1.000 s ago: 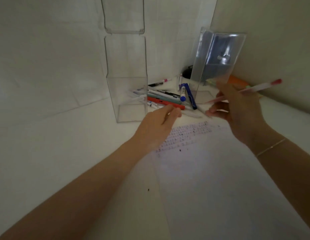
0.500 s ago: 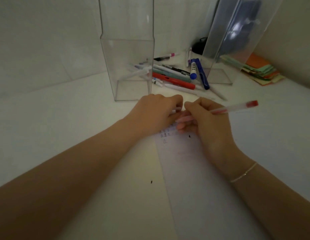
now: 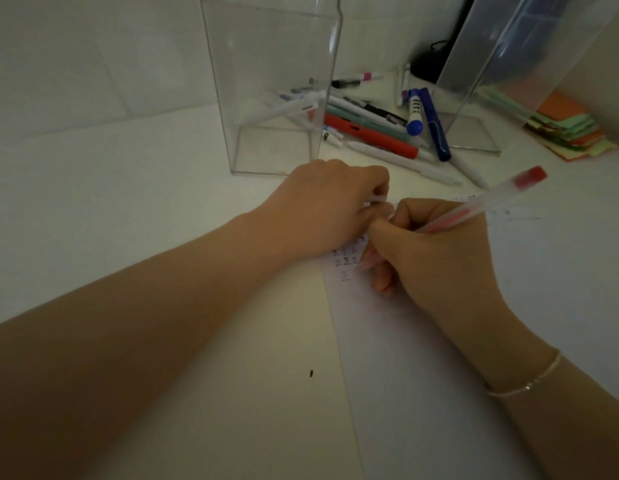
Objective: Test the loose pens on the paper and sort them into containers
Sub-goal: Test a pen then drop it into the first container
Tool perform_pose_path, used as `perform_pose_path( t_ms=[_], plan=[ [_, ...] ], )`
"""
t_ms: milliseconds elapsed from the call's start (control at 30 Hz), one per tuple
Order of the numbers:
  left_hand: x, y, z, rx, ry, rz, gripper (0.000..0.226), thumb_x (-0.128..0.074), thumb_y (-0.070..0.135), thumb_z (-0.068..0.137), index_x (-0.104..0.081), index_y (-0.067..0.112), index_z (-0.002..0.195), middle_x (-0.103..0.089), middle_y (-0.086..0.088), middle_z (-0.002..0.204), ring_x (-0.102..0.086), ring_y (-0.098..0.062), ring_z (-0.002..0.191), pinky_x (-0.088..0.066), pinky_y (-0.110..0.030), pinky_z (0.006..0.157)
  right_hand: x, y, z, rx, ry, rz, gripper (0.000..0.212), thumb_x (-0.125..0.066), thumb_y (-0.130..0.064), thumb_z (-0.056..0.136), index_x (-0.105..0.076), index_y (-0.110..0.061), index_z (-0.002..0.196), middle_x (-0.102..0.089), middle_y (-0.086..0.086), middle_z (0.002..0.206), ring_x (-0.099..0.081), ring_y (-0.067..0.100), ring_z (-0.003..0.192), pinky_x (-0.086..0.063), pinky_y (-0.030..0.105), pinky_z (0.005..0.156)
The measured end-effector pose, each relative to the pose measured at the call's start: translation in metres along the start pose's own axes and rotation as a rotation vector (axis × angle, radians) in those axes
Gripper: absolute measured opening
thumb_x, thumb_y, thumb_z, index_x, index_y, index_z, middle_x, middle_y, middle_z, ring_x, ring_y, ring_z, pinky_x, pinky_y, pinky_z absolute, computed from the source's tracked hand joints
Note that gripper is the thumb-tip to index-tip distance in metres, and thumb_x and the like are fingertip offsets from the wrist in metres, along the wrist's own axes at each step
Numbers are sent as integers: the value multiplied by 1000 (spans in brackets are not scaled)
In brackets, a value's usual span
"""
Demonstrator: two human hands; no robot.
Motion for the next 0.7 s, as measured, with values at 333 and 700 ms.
perform_pose_path(
  t_ms=[333,700],
  plan=[
    [0,0,-1,7,5,-17,26,-45,35,91,-57,19,107,-42,11,67,-41,-15,65,-33,-28,64,0,-2,-1,57,33,-50,27,-57,2,80,-58,5,54,-55,7,37,-45,6,27,-36,13,33],
    [0,-1,-2,17,6,-7,27,-45,36,90,-57,19,107,-45,9,71,-42,-16,67,-32,-28,66,-2,0,0,42,11,-19,31,-56,1,80,-57,0,49,-54,4,35,-45,8,27,-37,15,33]
  ],
)
Point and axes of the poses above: each hand's wrist, its own z-axis towards the middle knuckle, its own x-axis out of the back of the hand, y = z × x, the point moved 8 cm from there along z, towards the middle knuckle
